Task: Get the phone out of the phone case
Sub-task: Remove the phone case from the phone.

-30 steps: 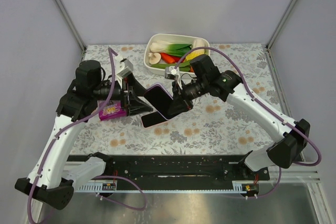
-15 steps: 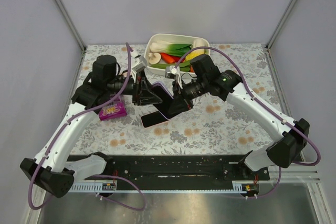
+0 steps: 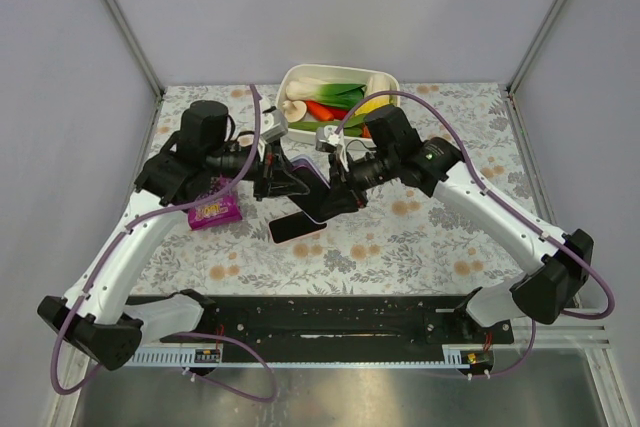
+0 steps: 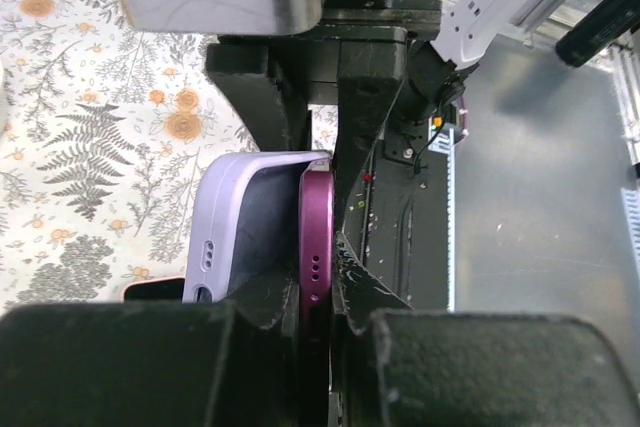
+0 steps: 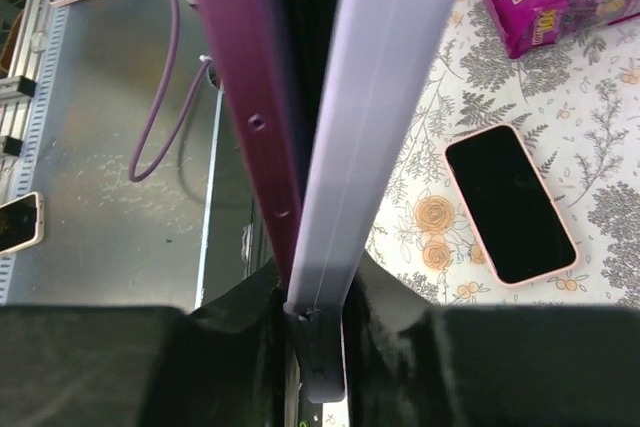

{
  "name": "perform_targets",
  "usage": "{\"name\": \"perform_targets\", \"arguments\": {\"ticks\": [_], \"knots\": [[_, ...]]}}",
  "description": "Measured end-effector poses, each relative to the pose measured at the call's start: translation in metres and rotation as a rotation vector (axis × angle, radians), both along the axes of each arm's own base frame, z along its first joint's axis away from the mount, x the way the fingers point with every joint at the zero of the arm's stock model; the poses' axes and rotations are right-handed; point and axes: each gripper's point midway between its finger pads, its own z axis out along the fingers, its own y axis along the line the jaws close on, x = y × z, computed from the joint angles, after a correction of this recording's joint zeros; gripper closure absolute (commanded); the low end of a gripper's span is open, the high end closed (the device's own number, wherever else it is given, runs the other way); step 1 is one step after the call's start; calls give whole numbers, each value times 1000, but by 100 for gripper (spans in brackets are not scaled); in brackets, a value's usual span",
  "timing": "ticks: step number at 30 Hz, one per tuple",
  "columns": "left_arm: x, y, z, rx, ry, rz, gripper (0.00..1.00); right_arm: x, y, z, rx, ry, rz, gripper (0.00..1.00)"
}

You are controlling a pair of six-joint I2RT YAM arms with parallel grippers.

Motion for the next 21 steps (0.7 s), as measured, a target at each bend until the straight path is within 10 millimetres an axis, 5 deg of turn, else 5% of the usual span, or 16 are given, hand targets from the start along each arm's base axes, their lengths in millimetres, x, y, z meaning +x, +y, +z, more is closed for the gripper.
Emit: {"name": "perform_targets", "arguments": {"ticks": [1, 2, 4, 12, 21], "knots": [[0, 0, 0, 6, -12, -2, 100, 2, 0, 0, 0, -6, -8, 62], [1, 0, 1, 13, -31, -6, 100, 4, 1, 0, 0, -6, -20, 40], [3, 0, -4, 40, -51, -12, 100, 6, 3, 1, 5, -3, -36, 27], [14, 4, -43, 171, -38, -28, 100, 12, -2, 5, 22, -38, -86, 23], [10, 12, -60, 259, -155, -96, 100, 42, -25, 3, 12, -60, -258, 24]]}}
